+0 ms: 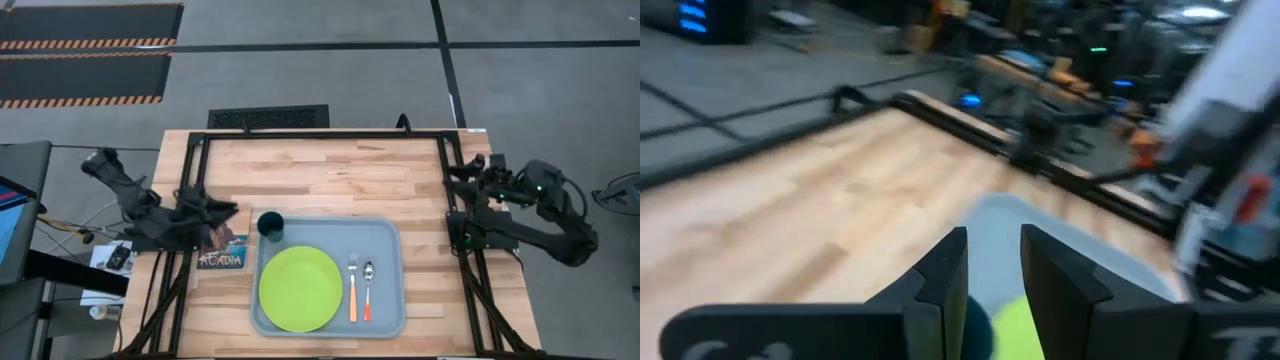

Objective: Pick and place plate/cup/fork/spoon on tray
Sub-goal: Return to Home Position

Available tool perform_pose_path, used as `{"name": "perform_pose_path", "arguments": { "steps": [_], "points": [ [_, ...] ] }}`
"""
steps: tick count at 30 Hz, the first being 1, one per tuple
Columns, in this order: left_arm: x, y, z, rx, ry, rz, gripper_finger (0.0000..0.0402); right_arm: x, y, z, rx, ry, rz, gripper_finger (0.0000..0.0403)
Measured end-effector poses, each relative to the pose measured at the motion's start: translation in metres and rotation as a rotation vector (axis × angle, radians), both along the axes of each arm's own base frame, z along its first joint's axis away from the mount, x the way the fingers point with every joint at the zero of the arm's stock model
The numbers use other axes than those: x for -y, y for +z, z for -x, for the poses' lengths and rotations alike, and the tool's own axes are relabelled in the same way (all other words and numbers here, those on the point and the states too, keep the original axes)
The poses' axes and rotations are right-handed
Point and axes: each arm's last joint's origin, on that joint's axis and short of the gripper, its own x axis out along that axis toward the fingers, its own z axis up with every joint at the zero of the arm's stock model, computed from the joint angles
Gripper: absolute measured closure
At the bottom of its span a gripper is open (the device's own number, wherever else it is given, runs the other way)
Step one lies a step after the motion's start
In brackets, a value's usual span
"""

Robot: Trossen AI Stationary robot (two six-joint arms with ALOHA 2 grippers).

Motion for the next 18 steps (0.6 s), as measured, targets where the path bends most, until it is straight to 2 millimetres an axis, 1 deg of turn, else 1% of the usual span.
{"name": "perform_pose_path", "arguments": {
  "steps": [1, 2, 4, 6, 7, 9, 12, 15, 18],
  "points": [
    [0.001, -0.008, 0.001, 0.019, -0.031, 0.01, 0.0319, 0.0, -0.005, 0.0, 0.016, 0.003, 0.002, 0.0121],
    [0.001, -0.015, 0.001, 0.041, -0.054, 0.02, 0.0319, 0.001, -0.008, -0.004, 0.015, 0.016, -0.005, 0.0121],
    [0.001, -0.024, 0.005, 0.084, -0.104, 0.033, 0.0319, 0.002, -0.014, -0.007, -0.034, 0.034, -0.022, 0.0121],
    [-0.002, -0.028, 0.01, 0.136, -0.136, 0.038, 0.0319, 0.004, -0.01, -0.013, 0.006, 0.044, 0.019, 0.0121],
    [-0.003, -0.029, 0.013, 0.156, -0.148, 0.034, 0.0319, 0.005, -0.012, -0.016, 0.014, 0.058, 0.026, 0.0121],
    [-0.005, -0.033, 0.017, 0.202, -0.184, 0.032, 0.0319, 0.006, -0.023, -0.02, -0.01, 0.074, 0.016, 0.0121],
    [-0.004, -0.042, 0.021, 0.266, -0.306, 0.001, 0.0319, 0.007, -0.028, -0.025, 0.041, 0.104, 0.042, 0.0121],
    [0.003, -0.051, 0.019, 0.303, -0.429, -0.031, 0.0319, 0.008, -0.042, -0.034, 0.008, 0.155, 0.032, 0.0121],
    [0.007, -0.063, 0.017, 0.299, -0.469, -0.048, 0.0319, 0.01, -0.052, -0.044, 0.068, 0.195, 0.046, 0.0121]
  ]
}}
